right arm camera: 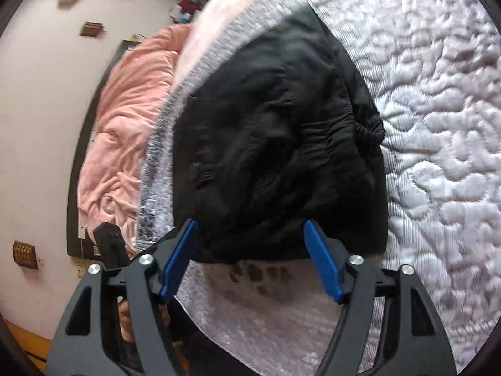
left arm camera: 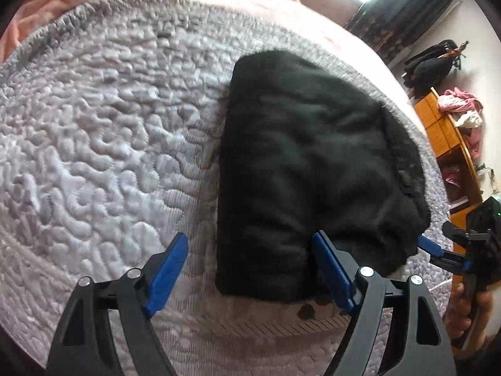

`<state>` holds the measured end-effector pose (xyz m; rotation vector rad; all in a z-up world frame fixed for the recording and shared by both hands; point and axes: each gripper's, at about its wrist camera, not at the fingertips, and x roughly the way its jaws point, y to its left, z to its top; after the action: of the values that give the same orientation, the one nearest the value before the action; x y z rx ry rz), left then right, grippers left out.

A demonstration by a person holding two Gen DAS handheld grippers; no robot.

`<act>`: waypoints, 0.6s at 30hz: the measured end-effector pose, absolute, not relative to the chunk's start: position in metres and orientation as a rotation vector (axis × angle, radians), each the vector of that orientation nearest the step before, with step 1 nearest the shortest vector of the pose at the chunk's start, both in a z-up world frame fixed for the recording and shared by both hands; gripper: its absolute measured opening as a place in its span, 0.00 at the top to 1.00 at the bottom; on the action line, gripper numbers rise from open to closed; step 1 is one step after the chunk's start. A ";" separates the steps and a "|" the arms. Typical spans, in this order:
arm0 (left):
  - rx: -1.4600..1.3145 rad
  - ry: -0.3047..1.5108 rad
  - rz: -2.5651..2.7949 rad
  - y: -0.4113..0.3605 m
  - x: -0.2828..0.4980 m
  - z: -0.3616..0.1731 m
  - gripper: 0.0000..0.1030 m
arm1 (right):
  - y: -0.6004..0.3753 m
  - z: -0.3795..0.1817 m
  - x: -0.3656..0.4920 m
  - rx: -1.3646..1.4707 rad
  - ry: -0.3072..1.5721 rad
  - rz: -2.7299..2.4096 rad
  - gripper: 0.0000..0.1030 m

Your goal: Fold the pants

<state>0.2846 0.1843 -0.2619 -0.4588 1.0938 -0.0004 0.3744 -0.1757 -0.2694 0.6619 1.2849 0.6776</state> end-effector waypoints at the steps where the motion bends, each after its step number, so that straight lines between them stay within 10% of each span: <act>1: -0.463 1.073 -0.005 0.185 0.278 -0.255 0.20 | -0.180 -0.259 0.367 0.649 1.255 0.675 0.22; 5: -0.413 0.958 0.047 0.181 0.231 -0.223 0.05 | -0.197 -0.229 0.335 0.588 1.183 0.601 0.12; 18: -0.257 0.904 0.174 0.143 0.080 -0.175 0.04 | -0.227 -0.201 0.181 0.354 1.226 0.226 0.07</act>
<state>0.0804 0.1434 -0.1748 -0.2569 0.9041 0.1744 0.1807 -0.2268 -0.2007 0.3537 1.2257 0.2265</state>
